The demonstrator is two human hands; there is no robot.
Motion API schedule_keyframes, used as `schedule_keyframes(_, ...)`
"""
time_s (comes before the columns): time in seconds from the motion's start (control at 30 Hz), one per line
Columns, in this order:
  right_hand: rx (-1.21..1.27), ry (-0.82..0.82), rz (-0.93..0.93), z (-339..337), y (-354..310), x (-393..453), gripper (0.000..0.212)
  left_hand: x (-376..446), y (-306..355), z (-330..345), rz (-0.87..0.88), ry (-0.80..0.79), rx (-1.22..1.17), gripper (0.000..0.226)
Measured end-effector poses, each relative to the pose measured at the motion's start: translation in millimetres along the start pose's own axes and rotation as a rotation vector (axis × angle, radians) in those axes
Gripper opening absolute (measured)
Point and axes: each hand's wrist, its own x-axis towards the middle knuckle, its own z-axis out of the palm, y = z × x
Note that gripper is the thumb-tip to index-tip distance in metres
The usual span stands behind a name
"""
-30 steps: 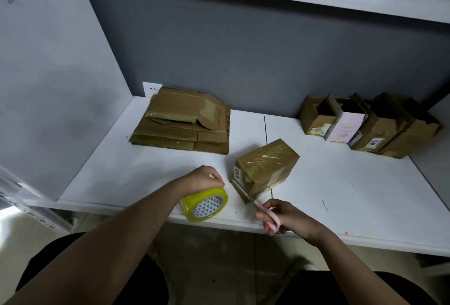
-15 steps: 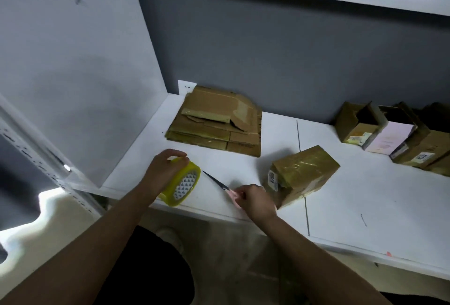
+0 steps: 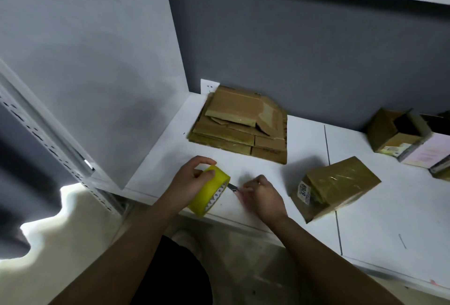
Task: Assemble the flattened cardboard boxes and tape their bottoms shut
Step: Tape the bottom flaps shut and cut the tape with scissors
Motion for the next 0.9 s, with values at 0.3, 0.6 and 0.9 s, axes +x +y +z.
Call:
schedule_keyframes(0.3, 0.818, 0.16, -0.031, -69, -57, -17, 0.019, -13, 7, 19, 0.108, -0.077, 0.028, 0.02)
schedule_keyframes(0.6, 0.64, 0.246, -0.092, -75, -58, -27, 0.02, -19, 5, 32, 0.113, -0.091, 0.023, 0.042)
schedule_keyframes(0.9, 0.408, 0.28, -0.08, -70, -64, -19, 0.018, -19, 5, 43, 0.107, 0.068, 0.058, 0.05)
